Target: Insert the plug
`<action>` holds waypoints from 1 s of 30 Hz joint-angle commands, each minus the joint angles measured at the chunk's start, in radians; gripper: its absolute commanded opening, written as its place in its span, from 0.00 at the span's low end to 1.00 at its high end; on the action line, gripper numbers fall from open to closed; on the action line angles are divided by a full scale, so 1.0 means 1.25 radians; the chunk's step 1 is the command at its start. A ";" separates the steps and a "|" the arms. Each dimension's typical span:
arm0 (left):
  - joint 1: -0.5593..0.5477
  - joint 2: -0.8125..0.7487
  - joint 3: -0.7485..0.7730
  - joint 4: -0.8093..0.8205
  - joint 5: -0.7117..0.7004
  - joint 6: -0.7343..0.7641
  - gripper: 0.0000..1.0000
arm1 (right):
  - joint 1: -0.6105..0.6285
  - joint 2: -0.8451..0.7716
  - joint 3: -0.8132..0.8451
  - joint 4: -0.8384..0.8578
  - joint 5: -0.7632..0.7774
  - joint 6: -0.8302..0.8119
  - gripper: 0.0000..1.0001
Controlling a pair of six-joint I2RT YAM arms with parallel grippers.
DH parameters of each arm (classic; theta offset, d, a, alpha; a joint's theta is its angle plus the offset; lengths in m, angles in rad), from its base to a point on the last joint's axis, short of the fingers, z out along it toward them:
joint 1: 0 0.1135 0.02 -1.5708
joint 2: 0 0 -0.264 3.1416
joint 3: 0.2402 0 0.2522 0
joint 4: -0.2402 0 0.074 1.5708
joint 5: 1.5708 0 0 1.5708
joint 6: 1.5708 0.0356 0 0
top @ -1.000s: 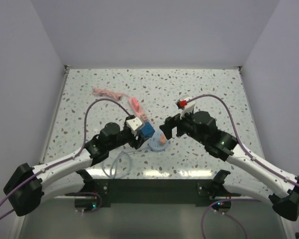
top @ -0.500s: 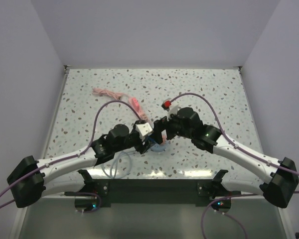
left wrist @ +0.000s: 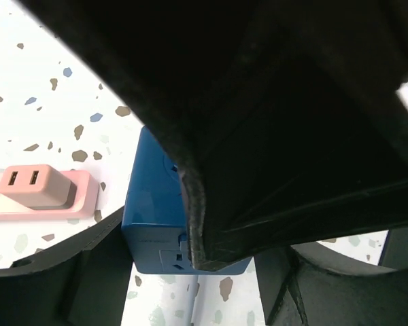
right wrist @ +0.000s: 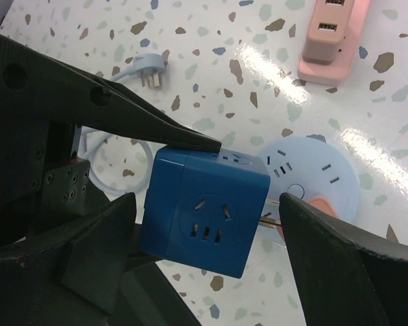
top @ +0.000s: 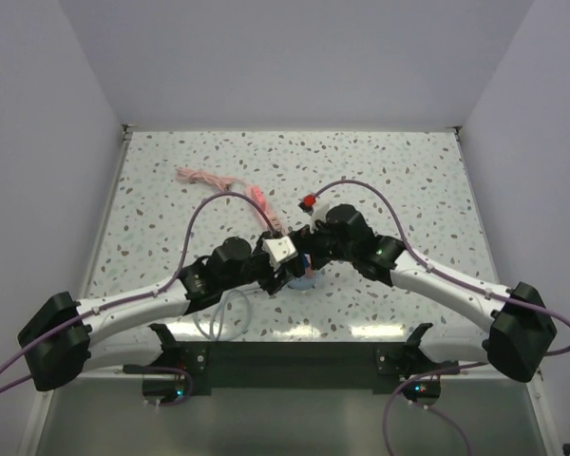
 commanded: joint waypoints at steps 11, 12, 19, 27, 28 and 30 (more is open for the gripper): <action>-0.007 -0.008 0.034 0.079 -0.073 0.020 0.03 | 0.022 0.060 0.015 0.005 -0.055 0.000 0.08; -0.007 -0.016 0.028 0.088 -0.074 0.022 0.12 | 0.021 0.064 0.018 0.006 -0.055 0.002 0.03; -0.007 -0.115 -0.032 0.159 -0.123 0.024 0.55 | -0.009 0.049 0.033 0.027 -0.050 0.016 0.00; -0.005 -0.240 -0.108 0.245 -0.048 0.056 0.85 | -0.133 0.016 0.009 0.119 -0.218 0.089 0.00; -0.005 -0.254 -0.111 0.251 -0.034 0.060 0.86 | -0.139 0.014 -0.002 0.152 -0.245 0.100 0.00; -0.004 -0.269 -0.114 0.250 -0.005 0.068 0.86 | -0.162 0.005 -0.016 0.192 -0.273 0.145 0.00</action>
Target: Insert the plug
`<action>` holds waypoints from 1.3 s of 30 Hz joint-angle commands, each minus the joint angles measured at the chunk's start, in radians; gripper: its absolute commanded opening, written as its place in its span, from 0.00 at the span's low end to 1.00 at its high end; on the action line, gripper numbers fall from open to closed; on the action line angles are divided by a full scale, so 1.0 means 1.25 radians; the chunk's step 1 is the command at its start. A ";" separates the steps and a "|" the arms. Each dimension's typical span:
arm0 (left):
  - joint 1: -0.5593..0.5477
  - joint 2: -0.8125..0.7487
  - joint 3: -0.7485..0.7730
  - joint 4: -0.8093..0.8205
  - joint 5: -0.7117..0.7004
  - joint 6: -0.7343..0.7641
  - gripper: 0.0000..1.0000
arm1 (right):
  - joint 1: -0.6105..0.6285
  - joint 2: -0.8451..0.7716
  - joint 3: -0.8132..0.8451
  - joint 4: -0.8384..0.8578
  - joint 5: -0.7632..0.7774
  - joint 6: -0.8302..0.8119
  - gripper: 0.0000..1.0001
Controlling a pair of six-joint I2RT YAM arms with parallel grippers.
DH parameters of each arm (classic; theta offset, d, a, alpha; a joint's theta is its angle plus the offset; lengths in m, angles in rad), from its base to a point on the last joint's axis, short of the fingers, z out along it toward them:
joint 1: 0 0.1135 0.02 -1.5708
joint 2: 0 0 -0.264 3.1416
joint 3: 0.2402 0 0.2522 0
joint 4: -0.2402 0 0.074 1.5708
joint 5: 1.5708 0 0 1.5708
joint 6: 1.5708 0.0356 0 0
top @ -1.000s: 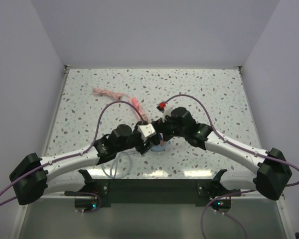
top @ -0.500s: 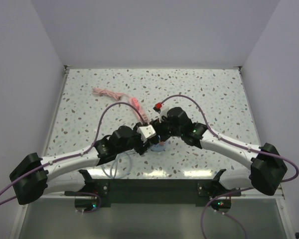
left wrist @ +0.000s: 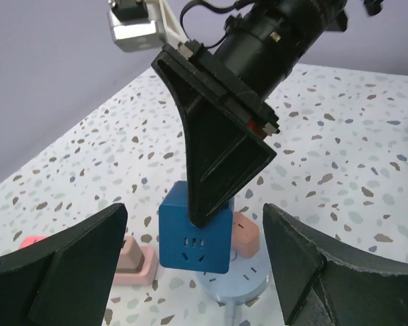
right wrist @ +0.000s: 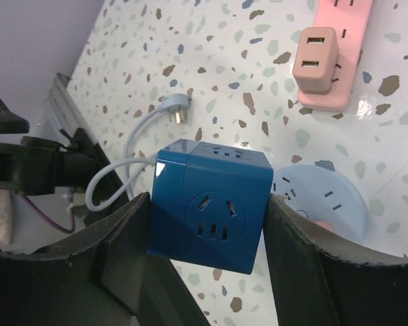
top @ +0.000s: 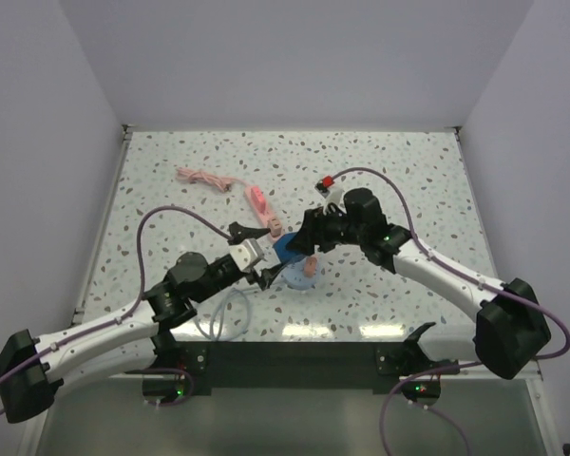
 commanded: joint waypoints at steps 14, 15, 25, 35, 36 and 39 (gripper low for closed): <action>0.014 -0.076 -0.058 0.117 0.070 0.025 0.97 | -0.070 -0.165 -0.088 0.349 -0.206 0.299 0.00; 0.015 -0.075 -0.058 0.132 0.075 0.025 0.99 | -0.070 -0.169 -0.089 0.357 -0.212 0.305 0.00; 0.014 -0.032 -0.064 0.276 0.094 0.015 1.00 | -0.070 -0.163 -0.137 0.513 -0.269 0.425 0.00; 0.014 0.049 -0.057 0.352 0.104 0.031 0.93 | -0.070 -0.172 -0.169 0.568 -0.296 0.472 0.00; 0.015 0.055 -0.051 0.353 0.119 0.033 0.89 | -0.070 -0.172 -0.172 0.574 -0.298 0.474 0.00; 0.015 0.079 -0.043 0.352 0.140 0.043 0.69 | -0.070 -0.168 -0.175 0.570 -0.299 0.473 0.00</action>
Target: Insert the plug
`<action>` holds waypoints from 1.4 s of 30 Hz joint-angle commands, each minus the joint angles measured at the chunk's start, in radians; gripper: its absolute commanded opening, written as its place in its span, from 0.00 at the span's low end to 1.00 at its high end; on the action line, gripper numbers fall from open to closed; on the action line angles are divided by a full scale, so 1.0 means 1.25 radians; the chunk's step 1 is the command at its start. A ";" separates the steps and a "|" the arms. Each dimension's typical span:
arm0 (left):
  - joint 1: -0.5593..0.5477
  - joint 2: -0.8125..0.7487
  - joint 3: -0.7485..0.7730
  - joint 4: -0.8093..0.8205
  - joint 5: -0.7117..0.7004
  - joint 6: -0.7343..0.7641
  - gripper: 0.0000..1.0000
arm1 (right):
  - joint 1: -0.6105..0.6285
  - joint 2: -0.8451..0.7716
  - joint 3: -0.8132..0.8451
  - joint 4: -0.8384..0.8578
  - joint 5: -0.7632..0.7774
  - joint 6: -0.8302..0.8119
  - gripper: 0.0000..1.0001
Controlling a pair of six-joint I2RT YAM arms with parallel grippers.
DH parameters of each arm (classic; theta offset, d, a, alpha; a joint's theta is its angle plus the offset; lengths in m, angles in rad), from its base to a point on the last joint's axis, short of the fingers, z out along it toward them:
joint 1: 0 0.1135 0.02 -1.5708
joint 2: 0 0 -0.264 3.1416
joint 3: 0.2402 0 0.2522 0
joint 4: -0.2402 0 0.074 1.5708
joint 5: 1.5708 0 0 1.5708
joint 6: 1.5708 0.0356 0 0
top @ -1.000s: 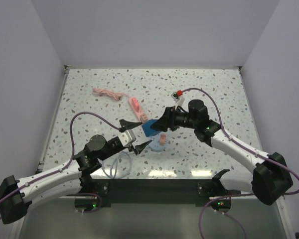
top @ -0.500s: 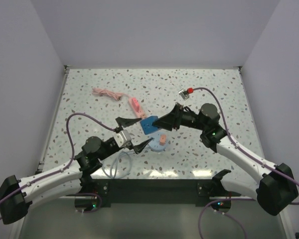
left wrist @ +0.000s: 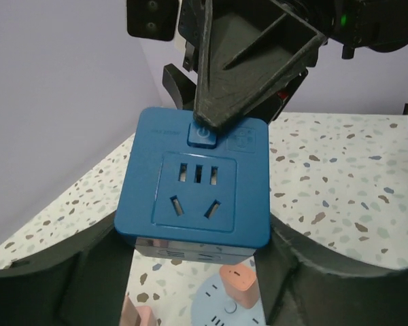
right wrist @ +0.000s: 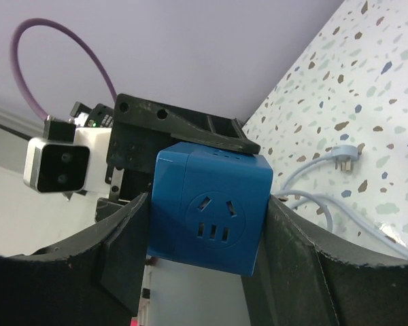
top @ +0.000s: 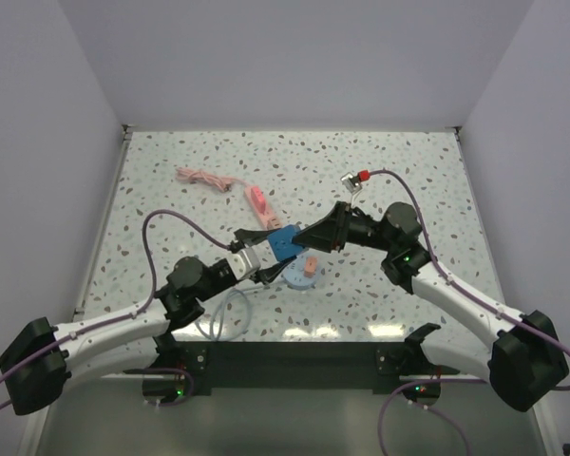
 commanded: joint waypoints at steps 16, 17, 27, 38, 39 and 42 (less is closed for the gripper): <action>0.053 0.053 0.000 0.020 0.092 -0.002 0.00 | -0.023 -0.090 0.018 -0.272 0.152 -0.238 0.74; 0.065 0.044 -0.008 0.028 0.105 -0.010 0.00 | -0.024 -0.103 0.023 -0.299 0.170 -0.252 0.76; 0.128 0.031 -0.036 0.010 0.044 -0.058 0.00 | -0.025 -0.199 0.075 -0.621 0.447 -0.385 0.82; 0.137 0.066 0.009 -0.071 -0.144 -0.146 0.00 | 0.194 -0.202 -0.006 -0.698 0.813 -0.331 0.74; 0.137 0.065 0.009 -0.072 -0.148 -0.149 0.00 | 0.230 -0.186 -0.004 -0.689 0.831 -0.324 0.74; 0.138 0.056 0.008 -0.082 -0.157 -0.153 0.00 | 0.298 -0.088 0.022 -0.678 0.905 -0.313 0.74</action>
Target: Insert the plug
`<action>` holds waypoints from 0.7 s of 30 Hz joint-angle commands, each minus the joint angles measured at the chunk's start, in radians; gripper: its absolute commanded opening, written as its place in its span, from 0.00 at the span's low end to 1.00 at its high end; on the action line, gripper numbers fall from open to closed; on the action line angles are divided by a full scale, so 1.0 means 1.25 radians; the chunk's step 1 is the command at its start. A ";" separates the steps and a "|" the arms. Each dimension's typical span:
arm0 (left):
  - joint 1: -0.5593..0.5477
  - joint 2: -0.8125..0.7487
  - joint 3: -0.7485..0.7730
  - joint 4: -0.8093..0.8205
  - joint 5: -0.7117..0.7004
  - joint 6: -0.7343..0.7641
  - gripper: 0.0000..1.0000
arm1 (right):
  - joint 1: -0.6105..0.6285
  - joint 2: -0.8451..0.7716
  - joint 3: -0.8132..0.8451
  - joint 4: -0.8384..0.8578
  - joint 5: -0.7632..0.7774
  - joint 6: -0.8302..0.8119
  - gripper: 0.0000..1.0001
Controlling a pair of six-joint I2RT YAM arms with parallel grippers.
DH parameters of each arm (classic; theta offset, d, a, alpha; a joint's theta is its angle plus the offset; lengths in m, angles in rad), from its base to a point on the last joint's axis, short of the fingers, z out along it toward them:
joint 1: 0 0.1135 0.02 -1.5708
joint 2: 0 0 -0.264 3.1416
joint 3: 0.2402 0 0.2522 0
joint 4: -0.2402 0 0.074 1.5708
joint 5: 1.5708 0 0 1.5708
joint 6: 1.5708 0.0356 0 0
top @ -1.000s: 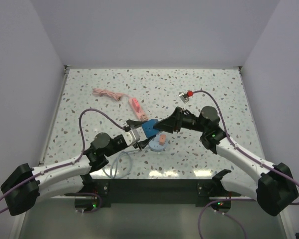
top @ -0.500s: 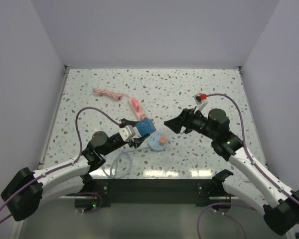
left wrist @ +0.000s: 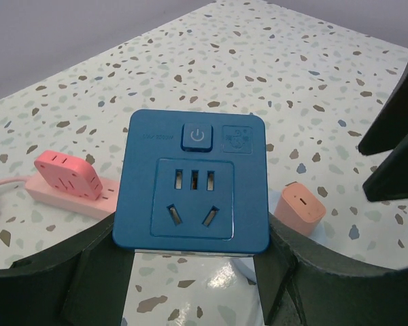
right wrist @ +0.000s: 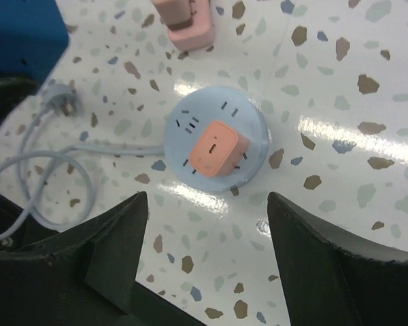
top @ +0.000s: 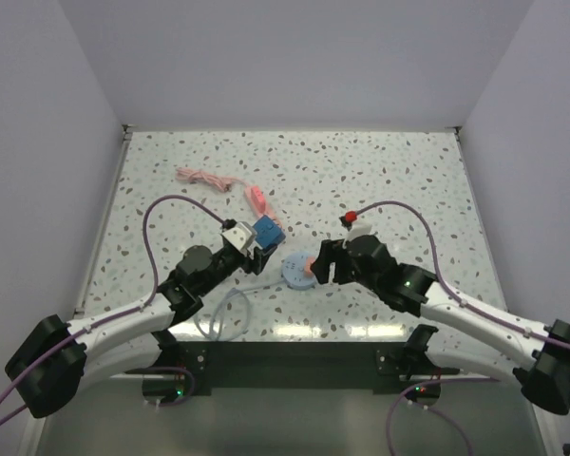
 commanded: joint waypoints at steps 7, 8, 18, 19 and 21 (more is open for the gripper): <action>0.008 -0.042 0.026 0.031 -0.025 -0.028 0.00 | 0.068 0.166 0.051 0.044 0.163 0.026 0.73; 0.010 -0.044 0.026 0.032 -0.022 -0.027 0.00 | 0.068 0.182 0.051 0.051 0.160 0.026 0.73; 0.014 -0.031 0.020 0.042 -0.019 -0.026 0.00 | 0.089 0.323 0.095 0.124 0.137 0.027 0.71; 0.014 -0.035 0.019 0.040 -0.019 -0.026 0.00 | 0.090 0.334 0.102 0.120 0.144 0.026 0.70; 0.017 -0.039 0.017 0.038 -0.021 -0.026 0.00 | 0.090 0.356 0.126 0.099 0.161 0.022 0.68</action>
